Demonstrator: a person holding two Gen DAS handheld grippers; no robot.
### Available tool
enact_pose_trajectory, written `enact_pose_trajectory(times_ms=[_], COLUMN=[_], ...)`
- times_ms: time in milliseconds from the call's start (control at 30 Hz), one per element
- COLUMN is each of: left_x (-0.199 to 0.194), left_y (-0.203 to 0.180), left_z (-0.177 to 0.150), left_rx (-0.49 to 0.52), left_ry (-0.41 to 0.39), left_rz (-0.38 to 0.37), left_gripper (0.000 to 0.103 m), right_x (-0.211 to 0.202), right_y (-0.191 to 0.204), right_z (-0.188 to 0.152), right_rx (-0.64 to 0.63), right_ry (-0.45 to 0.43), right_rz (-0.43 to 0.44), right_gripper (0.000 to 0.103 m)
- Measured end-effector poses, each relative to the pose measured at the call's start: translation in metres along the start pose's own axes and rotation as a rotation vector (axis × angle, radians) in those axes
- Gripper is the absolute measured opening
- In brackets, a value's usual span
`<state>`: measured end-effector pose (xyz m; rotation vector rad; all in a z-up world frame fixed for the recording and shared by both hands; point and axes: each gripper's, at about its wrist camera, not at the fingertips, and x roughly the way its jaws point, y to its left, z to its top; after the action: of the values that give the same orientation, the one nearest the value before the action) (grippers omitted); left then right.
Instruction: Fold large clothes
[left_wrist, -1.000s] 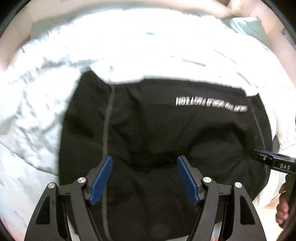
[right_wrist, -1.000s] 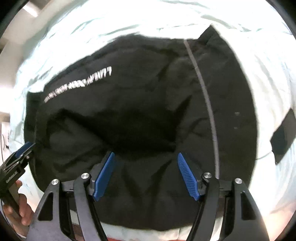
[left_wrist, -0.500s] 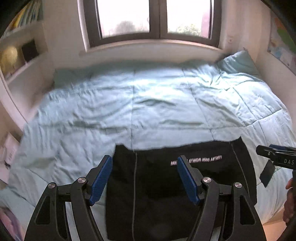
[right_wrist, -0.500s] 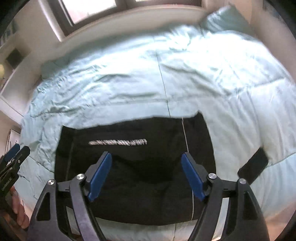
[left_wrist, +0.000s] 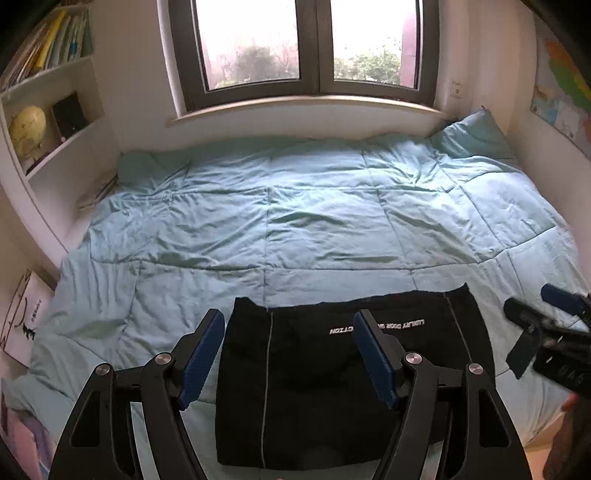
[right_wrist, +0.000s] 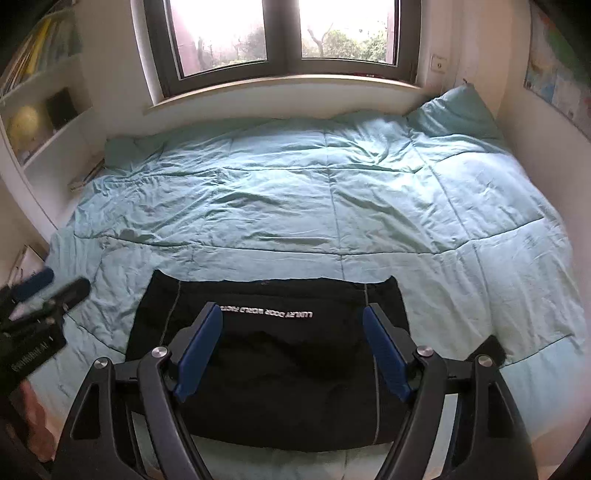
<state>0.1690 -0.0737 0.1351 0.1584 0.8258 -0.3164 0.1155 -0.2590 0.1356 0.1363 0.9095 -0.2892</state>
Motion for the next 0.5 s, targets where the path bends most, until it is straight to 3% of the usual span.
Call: enact_pose_trajectory(times_ms=[100,500], left_x=[0.001,0.009], left_y=[-0.002,-0.005], left_z=[-0.002,-0.006], left_rx=[-0.001,-0.014], left_ry=[0.002,0.046], left_rz=[-0.037,-0.009], left_gripper=[0.074,0.074], right_x=[0.006,0.024], right_y=[0.003,-0.011], right_z=[-0.005,-0.012], right_rx=[-0.006,0.034], right_ry=[0.02,0.083], right_rz=[-0.006,-0.041], right_gripper=[0.08,0.08])
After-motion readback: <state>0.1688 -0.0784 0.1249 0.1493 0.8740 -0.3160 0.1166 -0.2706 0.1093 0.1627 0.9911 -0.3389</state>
